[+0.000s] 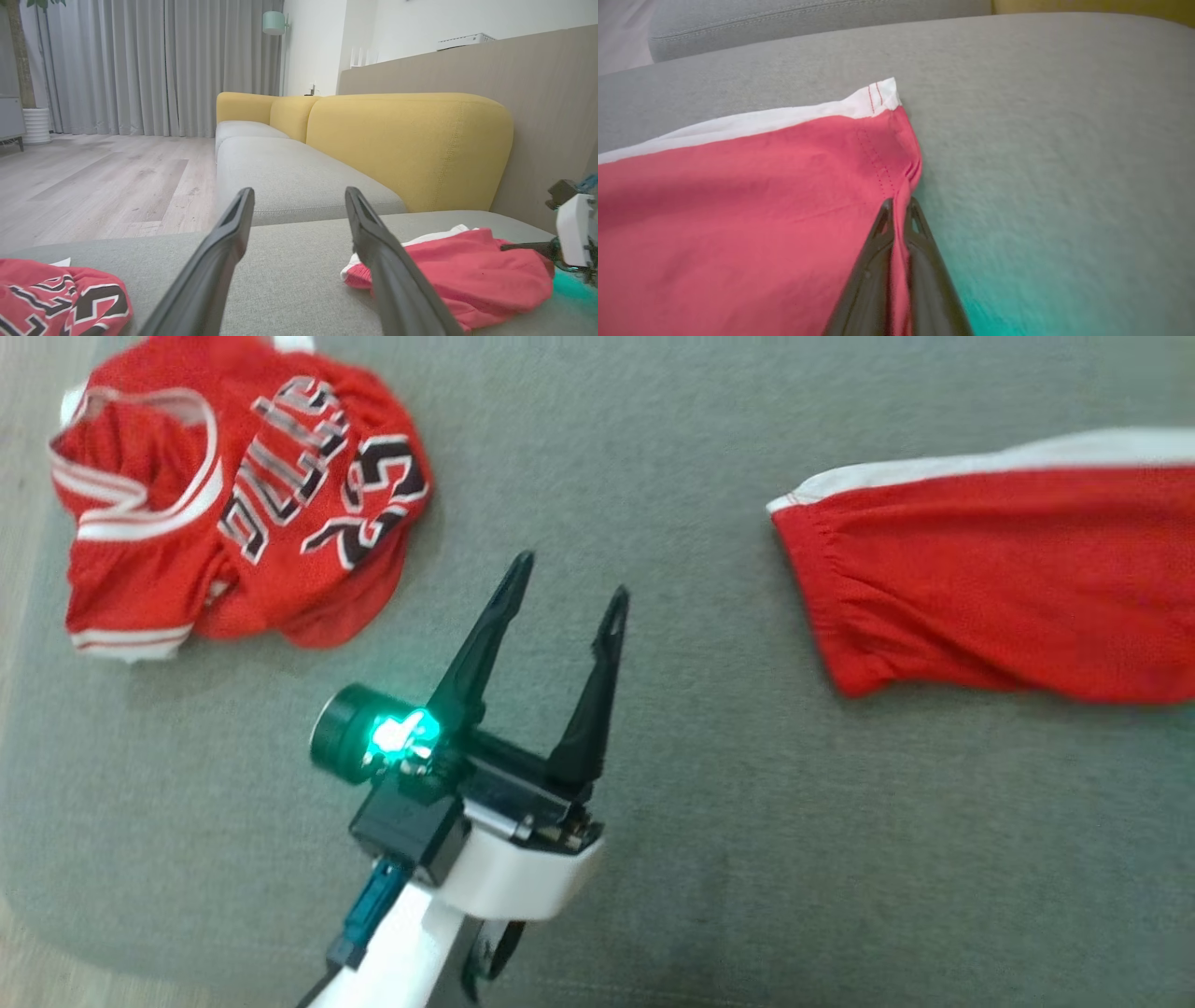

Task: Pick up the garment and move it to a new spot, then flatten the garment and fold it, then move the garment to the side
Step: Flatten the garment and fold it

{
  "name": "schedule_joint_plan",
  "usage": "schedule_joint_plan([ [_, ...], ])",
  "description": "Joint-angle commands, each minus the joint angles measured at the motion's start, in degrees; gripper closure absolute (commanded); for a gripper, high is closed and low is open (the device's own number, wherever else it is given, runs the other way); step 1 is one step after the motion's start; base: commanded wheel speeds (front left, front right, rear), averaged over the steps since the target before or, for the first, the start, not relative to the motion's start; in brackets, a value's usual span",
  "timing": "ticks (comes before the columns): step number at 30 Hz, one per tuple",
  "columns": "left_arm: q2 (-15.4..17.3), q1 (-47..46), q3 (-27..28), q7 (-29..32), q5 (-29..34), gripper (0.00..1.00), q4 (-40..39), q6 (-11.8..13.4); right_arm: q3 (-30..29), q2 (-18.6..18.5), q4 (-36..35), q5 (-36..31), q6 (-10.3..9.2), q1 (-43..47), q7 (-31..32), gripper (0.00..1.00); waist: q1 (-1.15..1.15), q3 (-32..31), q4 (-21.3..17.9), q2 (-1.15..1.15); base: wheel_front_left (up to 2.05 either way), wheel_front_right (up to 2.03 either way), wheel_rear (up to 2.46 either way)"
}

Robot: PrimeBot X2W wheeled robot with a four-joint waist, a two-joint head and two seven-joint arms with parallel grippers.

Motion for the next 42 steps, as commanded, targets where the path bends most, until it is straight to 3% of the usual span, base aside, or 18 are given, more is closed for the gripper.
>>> schedule_joint_plan([
  [1, 0.14, 0.8, 2.2, -0.26, 0.78, 0.0, -1.83, -0.14, 0.34, -1.66, -0.76, 0.47, 0.37, 2.19, -0.8, 1.0, 0.0, -2.87, -2.52, 0.0, 0.0, 0.0, 0.0],
  [8, 0.12, 3.33, 3.35, -0.26, 1.5, 0.0, -1.09, -1.15, -2.08, -3.2, -0.51, 0.23, 0.37, 7.19, -3.97, 1.0, 0.0, -6.2, -5.9, 0.0, 0.0, 0.0, 0.0],
  [15, 0.1, 4.27, 3.13, -0.26, 0.93, 0.0, -0.65, -1.56, -3.15, -0.66, -5.35, -2.13, 0.37, 4.88, -7.32, 1.0, 0.0, -7.58, -6.63, 0.0, 0.0, 0.0, 0.0],
  [25, 0.1, 6.16, 2.61, -0.26, -0.04, 0.0, 0.53, -1.77, 1.93, 8.71, -24.18, -7.25, 0.37, 3.69, -6.5, 1.0, 0.0, -11.44, -5.34, 0.0, 0.0, 0.0, 0.0],
  [30, 0.1, 6.25, 2.09, -0.26, -0.76, 0.0, 0.24, -1.3, 6.28, 16.61, -26.46, -12.84, 0.37, 4.74, -4.9, 1.0, 0.0, -11.28, -4.14, 0.0, 0.0, 0.0, 0.0],
  [31, 0.1, 6.14, 1.98, -0.26, -0.87, 0.0, 0.25, -1.19, 7.62, 17.95, -25.75, -14.03, 0.37, 5.1, -4.51, 0.92, 0.0, -11.07, -3.86, 0.0, 0.0, 0.0, 0.0],
  [32, 0.1, 6.01, 1.86, -0.26, -1.01, 0.0, 0.29, -1.14, 8.63, 19.26, -24.72, -14.88, 0.37, 5.4, -4.3, 0.09, 0.0, -10.89, -3.56, 0.0, 0.0, 0.0, 0.0],
  [33, 0.1, 5.88, 1.74, -0.26, -1.14, 0.0, 0.36, -1.13, 9.2, 20.35, -23.59, -15.65, 0.37, 5.48, -4.74, 0.0, 0.0, -10.77, -3.28, 0.0, 0.0, 0.0, 0.0],
  [38, 0.1, 6.08, 1.99, -0.26, -1.61, 0.0, 1.14, -0.7, 9.0, 24.35, -21.7, -15.09, 0.37, 6.33, -11.29, 0.0, 0.0, -11.72, -2.77, 0.0, 0.0, 0.0, 0.0],
  [42, 0.1, 7.56, 3.1, -0.26, -1.99, 0.0, 1.95, -0.01, 7.85, 23.92, -20.89, -16.67, 0.37, 8.8, -19.36, 0.0, 0.0, -14.7, -3.4, 0.0, 0.0, 0.0, 0.0],
])
